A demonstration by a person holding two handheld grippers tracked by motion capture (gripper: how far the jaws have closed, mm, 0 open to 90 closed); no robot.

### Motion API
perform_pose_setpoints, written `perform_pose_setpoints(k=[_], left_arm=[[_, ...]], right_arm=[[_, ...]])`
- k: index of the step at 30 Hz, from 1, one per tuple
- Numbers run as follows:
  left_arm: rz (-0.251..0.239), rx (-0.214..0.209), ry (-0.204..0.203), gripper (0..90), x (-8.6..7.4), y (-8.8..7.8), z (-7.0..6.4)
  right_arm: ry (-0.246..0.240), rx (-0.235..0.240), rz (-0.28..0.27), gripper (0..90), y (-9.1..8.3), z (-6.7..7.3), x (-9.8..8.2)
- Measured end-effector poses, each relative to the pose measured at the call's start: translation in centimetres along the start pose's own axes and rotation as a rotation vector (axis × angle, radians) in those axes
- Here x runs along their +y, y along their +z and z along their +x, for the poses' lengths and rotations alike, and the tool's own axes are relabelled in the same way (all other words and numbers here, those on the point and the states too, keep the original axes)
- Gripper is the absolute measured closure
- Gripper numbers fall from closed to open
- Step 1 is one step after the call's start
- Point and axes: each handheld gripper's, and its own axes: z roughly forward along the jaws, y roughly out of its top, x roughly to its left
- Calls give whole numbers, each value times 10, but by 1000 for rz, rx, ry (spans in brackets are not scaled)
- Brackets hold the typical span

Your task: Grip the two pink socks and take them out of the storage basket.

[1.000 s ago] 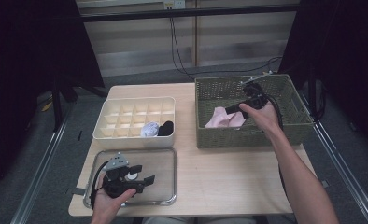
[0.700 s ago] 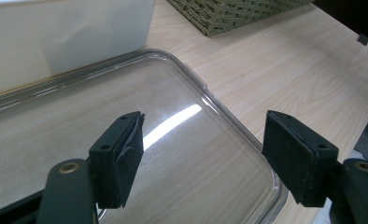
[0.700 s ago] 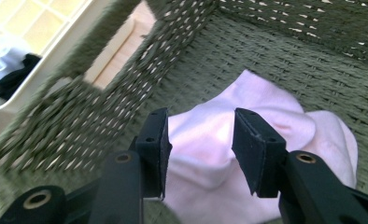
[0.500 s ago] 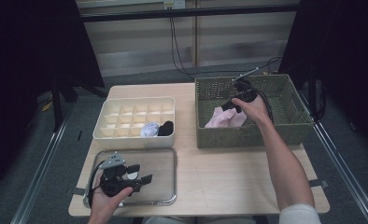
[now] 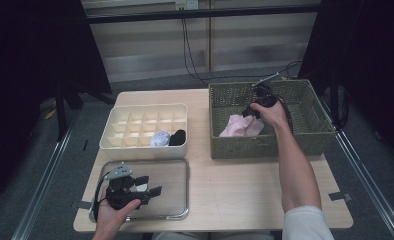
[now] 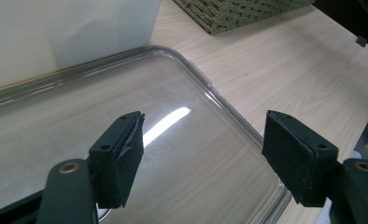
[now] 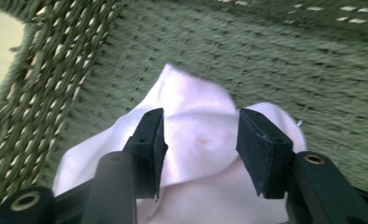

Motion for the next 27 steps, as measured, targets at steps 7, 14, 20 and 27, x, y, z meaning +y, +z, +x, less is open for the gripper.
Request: perform_pose_setpoints(k=[7,14,20,27], left_arm=[[3,-2,15,291,0,0,-2],[10,-6,23,291,0,2,-3],[11,-1,24,291,-1,0,0],[-5,11,8,291,-2,0,3]], right_arm=[[6,-22,36,548,5,0,0],[-12,7,68,819,9,2,-1],[-29,35,38,895,3,5,-2],[-41,81,8,897,-8,12,-3]])
